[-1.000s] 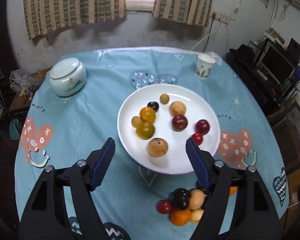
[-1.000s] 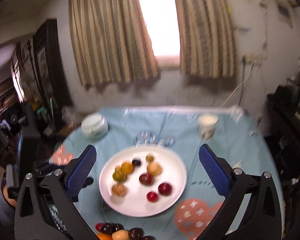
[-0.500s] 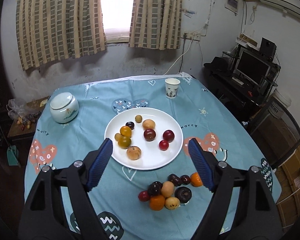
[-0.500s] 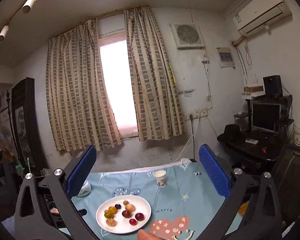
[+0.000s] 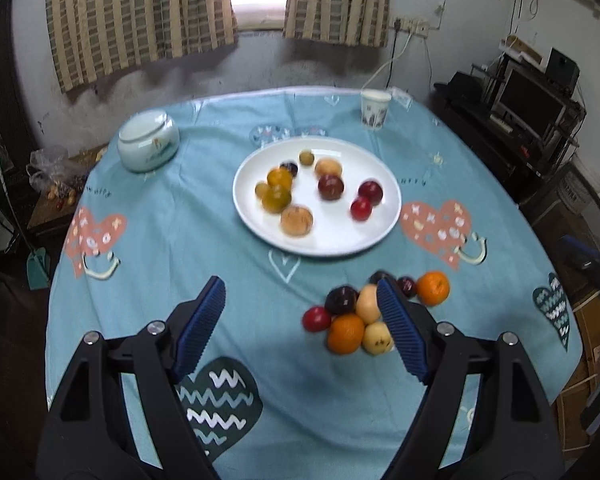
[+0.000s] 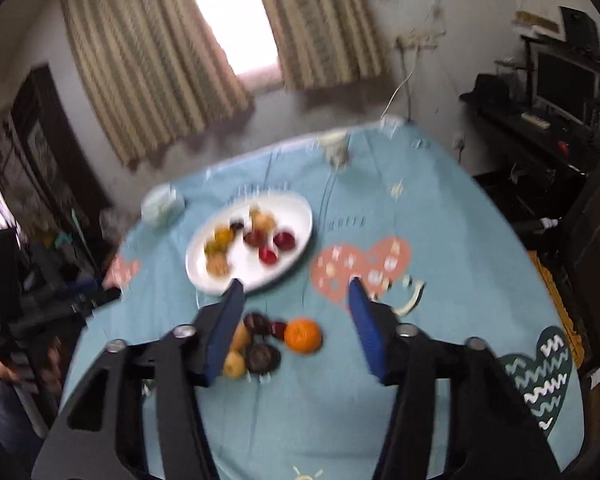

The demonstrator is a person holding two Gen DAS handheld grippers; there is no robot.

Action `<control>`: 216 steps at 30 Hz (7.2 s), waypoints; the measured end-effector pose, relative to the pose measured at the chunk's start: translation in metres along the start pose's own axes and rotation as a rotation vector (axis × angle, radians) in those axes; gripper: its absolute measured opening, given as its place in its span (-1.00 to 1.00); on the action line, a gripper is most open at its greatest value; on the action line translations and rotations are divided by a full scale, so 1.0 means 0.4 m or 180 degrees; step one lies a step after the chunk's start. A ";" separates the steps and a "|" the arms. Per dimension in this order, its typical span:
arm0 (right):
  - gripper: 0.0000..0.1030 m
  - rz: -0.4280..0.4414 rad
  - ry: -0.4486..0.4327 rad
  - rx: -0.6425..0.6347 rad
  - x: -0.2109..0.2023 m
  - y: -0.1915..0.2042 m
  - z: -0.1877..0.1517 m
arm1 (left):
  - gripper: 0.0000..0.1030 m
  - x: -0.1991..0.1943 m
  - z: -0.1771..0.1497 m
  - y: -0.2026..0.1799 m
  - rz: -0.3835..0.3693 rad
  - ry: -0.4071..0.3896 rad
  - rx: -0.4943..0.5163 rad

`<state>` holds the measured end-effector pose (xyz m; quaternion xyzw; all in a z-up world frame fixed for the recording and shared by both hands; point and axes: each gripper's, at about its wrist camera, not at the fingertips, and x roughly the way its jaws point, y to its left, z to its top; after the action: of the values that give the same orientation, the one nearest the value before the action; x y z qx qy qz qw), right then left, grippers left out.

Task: Organize fruits
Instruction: 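Move both tools back toward the fruit cluster, then grasp an orange with the left tool while the right tool grasps another orange, then carry both oranges over the white plate, then open both tools to drop the oranges onto the plate, then move both tools back toward the remaining fruit cluster, then grasp a dark plum with the left tool while the right tool grasps a large dark plum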

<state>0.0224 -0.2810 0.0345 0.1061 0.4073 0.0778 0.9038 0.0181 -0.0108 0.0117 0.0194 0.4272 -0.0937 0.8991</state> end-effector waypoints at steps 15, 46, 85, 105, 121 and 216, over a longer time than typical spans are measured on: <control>-0.04 0.0086 0.0954 -0.0568 0.259 0.011 -0.096 | 0.55 0.116 -0.146 0.024 0.0000 0.0597 -0.0104; -0.15 0.0235 0.1180 -0.0888 0.316 -0.019 -0.101 | -0.03 0.310 -0.171 -0.048 -0.0240 0.1046 -0.0149; -0.14 0.0515 0.0685 -0.0927 0.113 0.169 -0.138 | -0.15 0.023 -0.076 -0.098 0.0033 0.0215 0.0275; -0.14 0.0422 0.0670 -0.0777 0.120 0.134 -0.134 | -0.15 0.005 -0.101 0.027 -0.0187 0.0179 -0.0107; -0.14 0.0427 0.0835 -0.0782 0.167 0.137 -0.142 | -0.15 0.031 -0.141 0.124 -0.0293 0.0283 -0.0411; -0.14 0.0296 0.1289 -0.1228 0.338 0.010 -0.142 | 0.18 0.256 -0.183 -0.096 -0.0680 0.1067 0.0021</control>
<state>0.0683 -0.2389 -0.0985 -0.0669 0.5519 0.2149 0.8030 0.0182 -0.0557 -0.1119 -0.0078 0.5702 -0.1855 0.8003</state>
